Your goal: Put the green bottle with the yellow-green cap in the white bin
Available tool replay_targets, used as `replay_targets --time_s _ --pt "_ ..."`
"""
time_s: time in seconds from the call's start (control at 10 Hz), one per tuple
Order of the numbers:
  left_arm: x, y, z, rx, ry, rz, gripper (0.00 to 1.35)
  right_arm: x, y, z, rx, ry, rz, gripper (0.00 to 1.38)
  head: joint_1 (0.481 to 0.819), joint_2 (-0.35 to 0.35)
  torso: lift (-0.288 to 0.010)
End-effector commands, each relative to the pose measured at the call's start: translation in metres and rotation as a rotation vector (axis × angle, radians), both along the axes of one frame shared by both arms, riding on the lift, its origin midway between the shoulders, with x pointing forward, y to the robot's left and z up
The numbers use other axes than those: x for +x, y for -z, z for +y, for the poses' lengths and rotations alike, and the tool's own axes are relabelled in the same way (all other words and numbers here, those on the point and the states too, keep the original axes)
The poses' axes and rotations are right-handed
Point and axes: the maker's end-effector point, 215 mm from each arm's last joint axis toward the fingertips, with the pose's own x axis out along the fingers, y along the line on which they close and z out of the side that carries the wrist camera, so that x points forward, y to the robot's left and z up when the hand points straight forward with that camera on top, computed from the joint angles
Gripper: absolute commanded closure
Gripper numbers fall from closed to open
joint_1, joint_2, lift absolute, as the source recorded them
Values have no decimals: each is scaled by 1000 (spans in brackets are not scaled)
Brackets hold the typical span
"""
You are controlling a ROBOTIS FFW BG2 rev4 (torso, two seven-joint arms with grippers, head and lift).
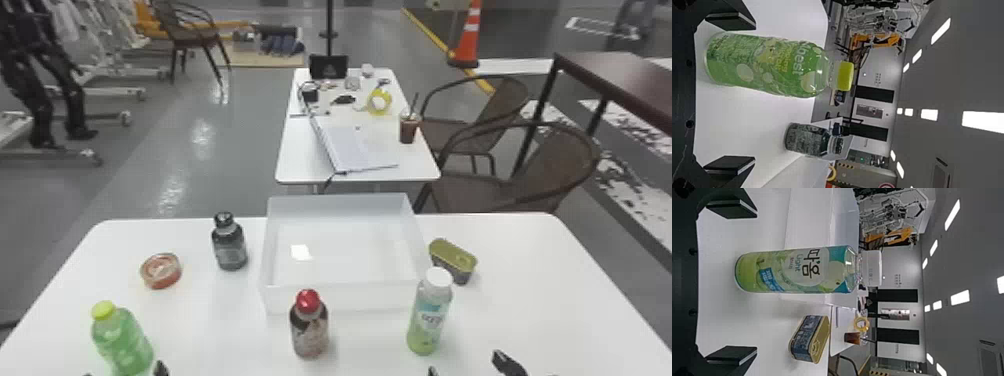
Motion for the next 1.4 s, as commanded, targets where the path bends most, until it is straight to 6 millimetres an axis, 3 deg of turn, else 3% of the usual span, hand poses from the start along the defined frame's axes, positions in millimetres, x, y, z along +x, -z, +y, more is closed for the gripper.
replay_targets --time_s 0.0,0.3,1.1,1.2,1.3 --pt "-1 2 0 -2 -3 5 105 0 1 0 1 0 1 81 549 0 -100" --pt "5 9 4 2 -21 23 101 0 1 0 2 1 2 81 549 0 -100" --pt "53 14 35 9 -105 23 107 -1 4 0 14 6 10 81 549 0 -100" --pt "56 15 35 15 -105 31 193 -1 4 0 16 6 10 81 549 0 -100" --pt "59 14 33 23 -99 31 443 -1 5 0 18 7 12 81 549 0 -100"
